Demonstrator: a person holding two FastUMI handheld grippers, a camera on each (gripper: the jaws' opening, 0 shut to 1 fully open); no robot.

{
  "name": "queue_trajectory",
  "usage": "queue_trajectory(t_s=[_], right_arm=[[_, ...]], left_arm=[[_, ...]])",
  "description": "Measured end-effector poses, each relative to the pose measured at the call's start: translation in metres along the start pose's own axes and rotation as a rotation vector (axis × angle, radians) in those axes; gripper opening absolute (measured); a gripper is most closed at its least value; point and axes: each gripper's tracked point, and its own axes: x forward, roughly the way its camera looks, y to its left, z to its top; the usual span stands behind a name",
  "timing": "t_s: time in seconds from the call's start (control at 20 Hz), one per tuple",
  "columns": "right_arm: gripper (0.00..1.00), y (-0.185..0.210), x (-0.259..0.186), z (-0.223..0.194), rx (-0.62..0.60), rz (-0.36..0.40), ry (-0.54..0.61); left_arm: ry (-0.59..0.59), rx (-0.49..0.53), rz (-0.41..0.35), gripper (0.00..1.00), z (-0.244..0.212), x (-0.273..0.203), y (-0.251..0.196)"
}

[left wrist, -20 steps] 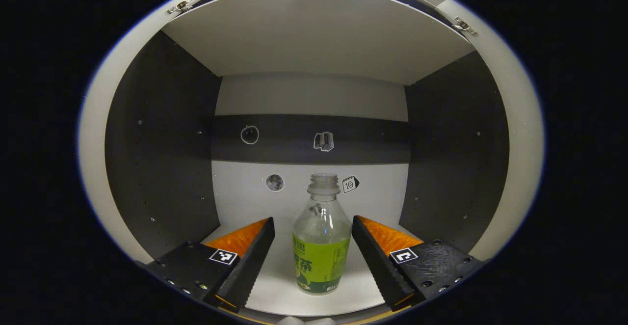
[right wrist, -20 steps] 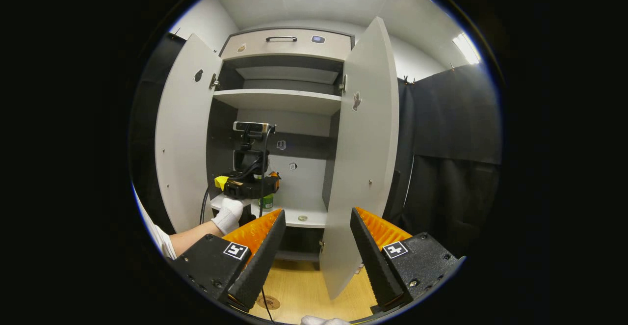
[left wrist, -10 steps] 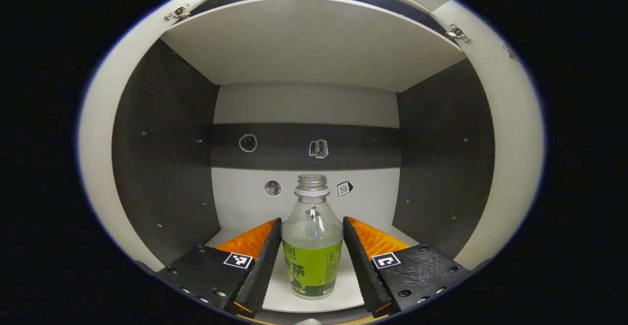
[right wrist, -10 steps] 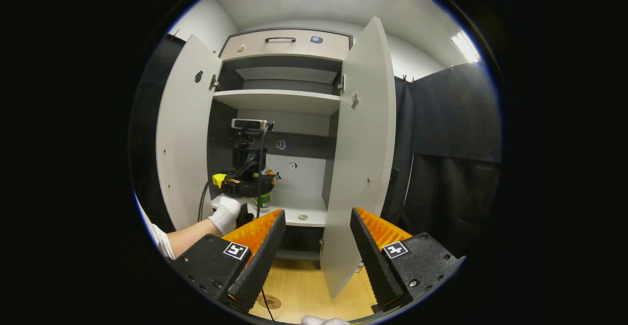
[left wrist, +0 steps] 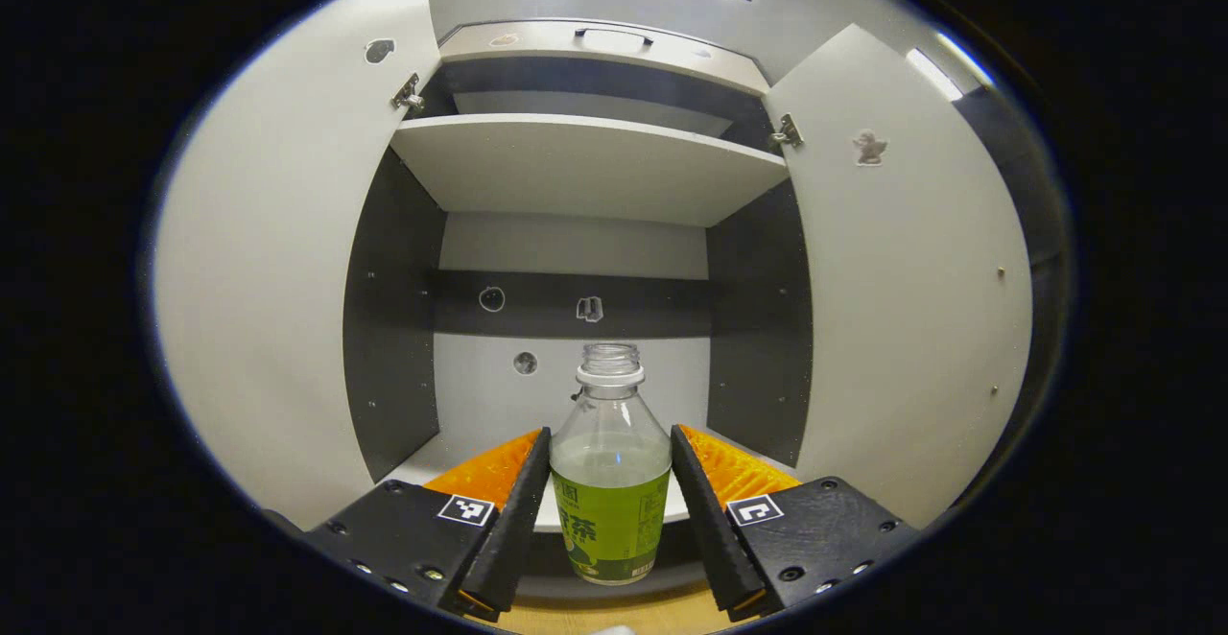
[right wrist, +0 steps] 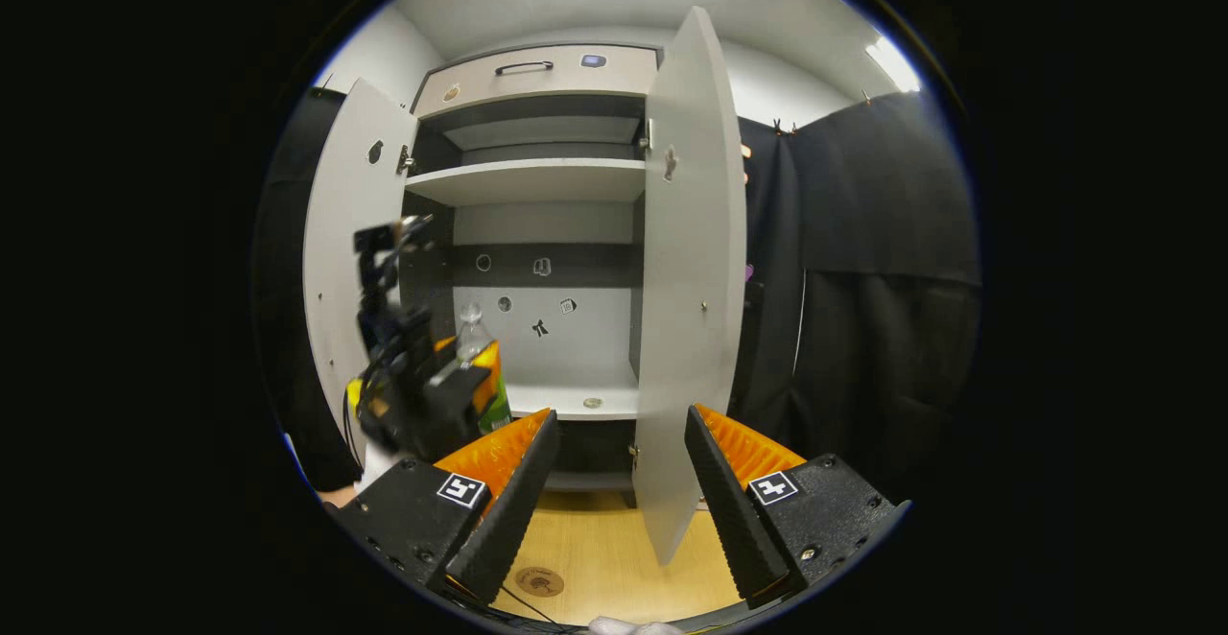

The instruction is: Grasp the bottle in the cabinet with the left hand and place it on the coaster, then close the right door with the right hand and the left door with the left hand.

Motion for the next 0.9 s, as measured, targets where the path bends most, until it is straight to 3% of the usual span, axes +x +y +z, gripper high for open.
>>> queue_trajectory(t_s=[0.15,0.4,0.6,0.9], right_arm=[[0.82,-0.006,-0.006,-0.008,-0.01,-0.01,0.012],[0.82,-0.017,-0.014,-0.029,-0.031,-0.015,0.07],[0.82,-0.03,-0.019,-0.042,-0.032,-0.035,0.11],[0.82,-0.038,-0.022,-0.053,-0.072,-0.033,0.156]], left_arm=[[0.036,0.01,-0.024,0.77,-0.034,-0.032,-0.007],[0.13,0.007,-0.112,0.73,-0.111,-0.087,-0.029],[0.148,-0.083,-0.168,0.73,-0.158,-0.118,-0.047],[0.186,-0.064,-0.191,0.73,-0.217,-0.147,-0.057]])
